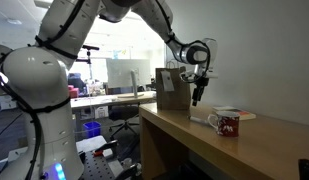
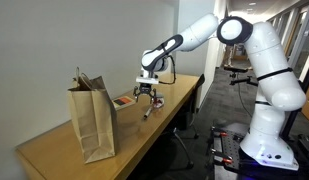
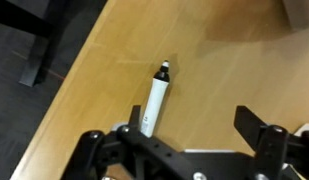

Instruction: Pick up the marker and place it in the cup

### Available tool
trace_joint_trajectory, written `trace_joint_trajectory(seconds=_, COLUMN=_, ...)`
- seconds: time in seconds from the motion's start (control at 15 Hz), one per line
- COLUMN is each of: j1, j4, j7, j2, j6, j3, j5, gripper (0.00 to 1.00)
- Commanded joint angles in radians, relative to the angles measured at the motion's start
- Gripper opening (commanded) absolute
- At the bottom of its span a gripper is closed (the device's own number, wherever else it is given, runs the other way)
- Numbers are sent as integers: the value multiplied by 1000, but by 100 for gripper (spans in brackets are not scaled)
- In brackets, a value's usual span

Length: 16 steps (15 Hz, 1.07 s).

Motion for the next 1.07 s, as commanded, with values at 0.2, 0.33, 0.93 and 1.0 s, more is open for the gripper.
trace_joint_trajectory(seconds=0.2, j1=37, j4=17, j7=49, j2=73, j6=105, j3=-40, j5=25, gripper=100)
trace_joint_trajectory(seconds=0.33, j1=43, j4=-4, j7=62, j2=71, j6=120, j3=-48, j5=22, gripper=100)
trace_joint_trajectory(seconds=0.93, j1=101, j4=-91, j7=169, j2=51, j6=126, j3=-63, j5=15, gripper=82)
trace_joint_trajectory(seconds=1.0, j1=101, j4=-95, j7=178, j2=55, j6=130, j3=-65, j5=15, gripper=80)
